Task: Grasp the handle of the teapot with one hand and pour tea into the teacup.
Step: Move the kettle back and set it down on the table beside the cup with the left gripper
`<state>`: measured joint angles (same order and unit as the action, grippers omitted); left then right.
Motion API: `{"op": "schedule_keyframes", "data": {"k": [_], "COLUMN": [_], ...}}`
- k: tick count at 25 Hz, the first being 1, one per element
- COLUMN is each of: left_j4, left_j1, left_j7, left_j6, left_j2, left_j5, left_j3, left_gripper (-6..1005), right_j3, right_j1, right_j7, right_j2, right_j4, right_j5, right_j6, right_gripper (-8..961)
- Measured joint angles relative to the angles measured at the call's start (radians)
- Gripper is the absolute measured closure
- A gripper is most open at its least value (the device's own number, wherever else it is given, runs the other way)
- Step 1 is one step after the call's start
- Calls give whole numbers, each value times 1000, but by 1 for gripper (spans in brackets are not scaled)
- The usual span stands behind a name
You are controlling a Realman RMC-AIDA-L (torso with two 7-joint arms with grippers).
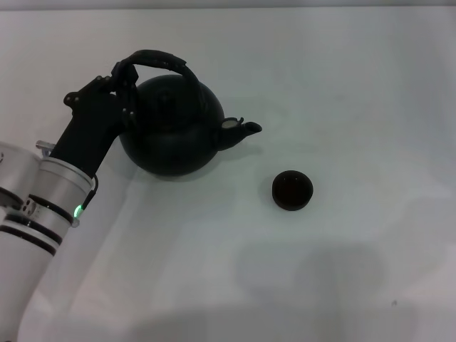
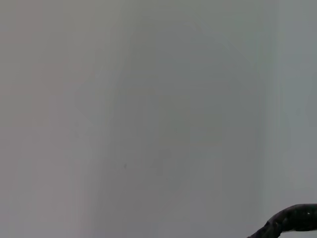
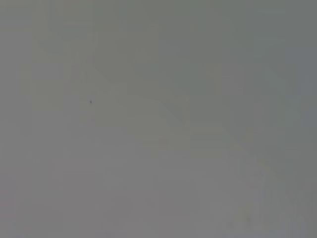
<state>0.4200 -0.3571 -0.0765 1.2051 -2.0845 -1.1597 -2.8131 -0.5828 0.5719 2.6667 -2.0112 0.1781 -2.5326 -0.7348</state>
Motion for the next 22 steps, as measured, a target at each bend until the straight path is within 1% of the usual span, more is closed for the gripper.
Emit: {"op": "schedule_keyframes", "data": {"k": [9, 22], "left_j4": [-12, -36], "left_j1": [12, -7], "left_j7": [0, 2], "left_j6": [-14, -41], "left_j2": [0, 0], "left_j5": [0, 2], "left_j3": [0, 0], "left_gripper": [871, 855], "right_j3": [0, 0], "right_j1": [-1, -1], "right_j7": [-1, -1], "right_j2": [-1, -1], "right_j4": [-1, 0], "right_j5": [0, 0], "right_j6": [0, 0], "right_gripper": [109, 109]}}
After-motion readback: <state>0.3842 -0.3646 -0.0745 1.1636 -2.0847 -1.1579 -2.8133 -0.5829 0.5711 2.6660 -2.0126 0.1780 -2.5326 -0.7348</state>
